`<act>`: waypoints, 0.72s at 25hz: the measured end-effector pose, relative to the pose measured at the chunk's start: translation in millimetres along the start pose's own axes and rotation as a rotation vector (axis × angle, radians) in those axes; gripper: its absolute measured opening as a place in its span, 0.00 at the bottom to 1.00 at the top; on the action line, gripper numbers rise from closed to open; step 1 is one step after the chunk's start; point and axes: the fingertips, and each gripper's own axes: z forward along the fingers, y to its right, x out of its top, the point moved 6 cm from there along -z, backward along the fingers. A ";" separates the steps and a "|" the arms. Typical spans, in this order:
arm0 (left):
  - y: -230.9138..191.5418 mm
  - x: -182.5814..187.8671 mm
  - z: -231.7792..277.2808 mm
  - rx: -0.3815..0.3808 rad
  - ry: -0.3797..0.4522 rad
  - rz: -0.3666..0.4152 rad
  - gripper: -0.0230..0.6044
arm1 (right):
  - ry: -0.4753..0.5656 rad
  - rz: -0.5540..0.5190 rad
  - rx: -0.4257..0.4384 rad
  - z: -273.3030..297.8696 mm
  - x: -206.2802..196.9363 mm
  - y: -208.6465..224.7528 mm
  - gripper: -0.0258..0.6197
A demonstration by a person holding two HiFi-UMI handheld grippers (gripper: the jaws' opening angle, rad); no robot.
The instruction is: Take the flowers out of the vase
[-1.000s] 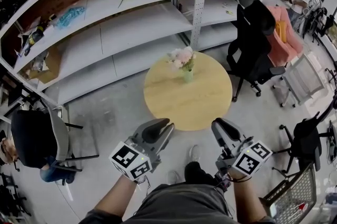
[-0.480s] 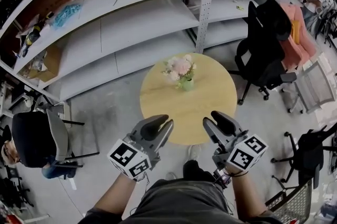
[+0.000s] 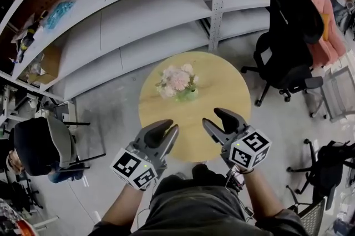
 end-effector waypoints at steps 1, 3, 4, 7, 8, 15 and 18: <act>-2.3 -1.7 4.9 0.008 -0.008 -0.004 0.16 | -0.008 -0.006 0.003 5.4 -0.9 6.8 0.31; -8.3 -4.9 12.6 0.020 -0.023 -0.009 0.16 | -0.017 -0.012 0.008 16.4 -3.4 18.2 0.32; -12.0 -6.4 15.9 0.024 -0.030 -0.013 0.16 | -0.020 -0.012 0.010 22.2 -5.0 23.4 0.32; -23.8 -10.5 23.9 0.030 -0.050 -0.025 0.16 | -0.045 -0.030 0.014 42.0 -12.1 37.6 0.35; -27.0 -11.9 25.8 0.031 -0.058 -0.029 0.16 | -0.056 -0.044 0.013 48.2 -15.5 41.4 0.37; -50.3 -24.1 23.5 0.020 -0.121 -0.050 0.16 | -0.137 -0.220 -0.052 88.7 -47.0 58.4 0.40; -62.9 -31.1 21.2 0.020 -0.145 -0.059 0.16 | -0.148 -0.276 -0.085 103.2 -55.1 65.4 0.41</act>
